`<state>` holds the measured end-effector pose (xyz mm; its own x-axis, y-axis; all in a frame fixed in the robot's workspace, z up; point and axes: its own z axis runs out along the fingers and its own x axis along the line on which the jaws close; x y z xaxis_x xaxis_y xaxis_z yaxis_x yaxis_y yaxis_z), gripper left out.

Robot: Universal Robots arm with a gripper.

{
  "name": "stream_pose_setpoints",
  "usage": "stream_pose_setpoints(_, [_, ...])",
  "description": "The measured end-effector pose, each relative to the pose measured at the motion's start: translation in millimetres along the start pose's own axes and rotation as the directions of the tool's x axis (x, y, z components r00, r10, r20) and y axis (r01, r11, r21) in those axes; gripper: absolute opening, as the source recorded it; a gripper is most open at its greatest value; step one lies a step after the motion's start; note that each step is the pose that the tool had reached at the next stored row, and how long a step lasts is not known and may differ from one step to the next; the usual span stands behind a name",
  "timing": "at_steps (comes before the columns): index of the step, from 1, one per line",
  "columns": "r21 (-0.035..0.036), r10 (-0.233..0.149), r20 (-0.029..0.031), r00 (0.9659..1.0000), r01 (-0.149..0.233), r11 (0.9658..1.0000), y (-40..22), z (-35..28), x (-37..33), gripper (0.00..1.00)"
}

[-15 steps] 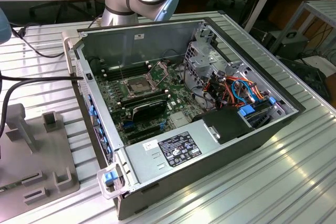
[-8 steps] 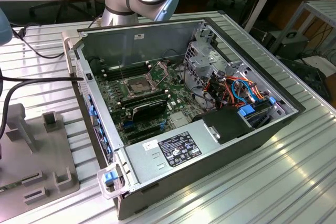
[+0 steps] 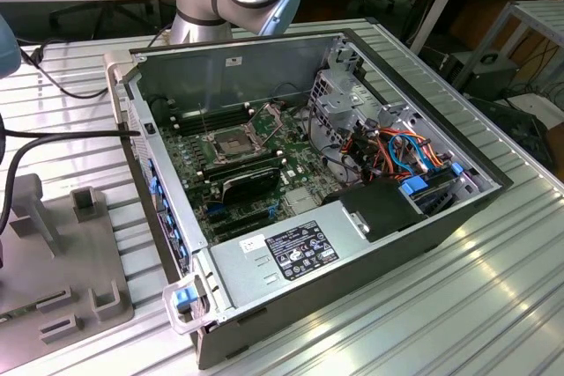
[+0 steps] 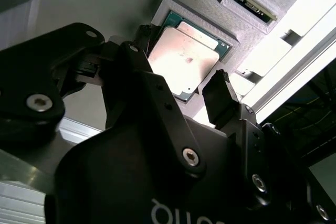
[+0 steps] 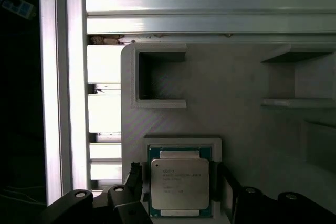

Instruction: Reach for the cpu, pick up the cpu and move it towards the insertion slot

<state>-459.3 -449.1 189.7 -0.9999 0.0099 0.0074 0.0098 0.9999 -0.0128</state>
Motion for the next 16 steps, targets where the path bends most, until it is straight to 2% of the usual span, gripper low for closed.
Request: stream_pose_setpoints(16, [0.0004, 0.000, 0.0000, 1.0000, 0.000, 1.0000, 0.0, -1.5, -2.2, 0.67])
